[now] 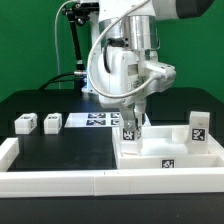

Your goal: Assemble square table

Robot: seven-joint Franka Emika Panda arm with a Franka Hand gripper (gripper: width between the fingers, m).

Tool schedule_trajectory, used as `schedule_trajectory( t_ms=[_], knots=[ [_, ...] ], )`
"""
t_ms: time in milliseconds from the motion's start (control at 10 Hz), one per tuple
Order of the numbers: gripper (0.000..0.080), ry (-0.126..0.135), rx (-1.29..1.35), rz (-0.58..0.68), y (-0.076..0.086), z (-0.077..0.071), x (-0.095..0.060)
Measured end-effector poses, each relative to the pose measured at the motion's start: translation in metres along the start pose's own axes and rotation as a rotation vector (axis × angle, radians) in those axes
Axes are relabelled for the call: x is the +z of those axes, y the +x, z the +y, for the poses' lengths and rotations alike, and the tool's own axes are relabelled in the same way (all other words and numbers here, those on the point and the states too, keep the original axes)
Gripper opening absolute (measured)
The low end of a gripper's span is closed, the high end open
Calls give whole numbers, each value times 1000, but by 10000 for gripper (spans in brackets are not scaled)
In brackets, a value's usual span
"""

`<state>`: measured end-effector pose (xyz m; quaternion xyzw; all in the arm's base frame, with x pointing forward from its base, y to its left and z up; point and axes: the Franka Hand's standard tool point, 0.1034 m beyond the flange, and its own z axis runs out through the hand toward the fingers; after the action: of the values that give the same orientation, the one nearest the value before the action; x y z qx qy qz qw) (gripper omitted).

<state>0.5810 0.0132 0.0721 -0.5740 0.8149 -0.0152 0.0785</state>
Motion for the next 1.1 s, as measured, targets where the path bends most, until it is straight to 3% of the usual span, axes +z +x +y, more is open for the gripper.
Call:
schedule_trajectory(
  t_ms=[100,200,300,1000,1100],
  knots=[
    [548,0,-84,0,2,-1,0],
    [548,-2,-165,0,3,-1,0],
    [628,-4,-262,-1,1,-1,0],
    [649,-8,-880,1,2,0,1],
    [649,-47,-1048,1,-1,2,1]
  ],
)
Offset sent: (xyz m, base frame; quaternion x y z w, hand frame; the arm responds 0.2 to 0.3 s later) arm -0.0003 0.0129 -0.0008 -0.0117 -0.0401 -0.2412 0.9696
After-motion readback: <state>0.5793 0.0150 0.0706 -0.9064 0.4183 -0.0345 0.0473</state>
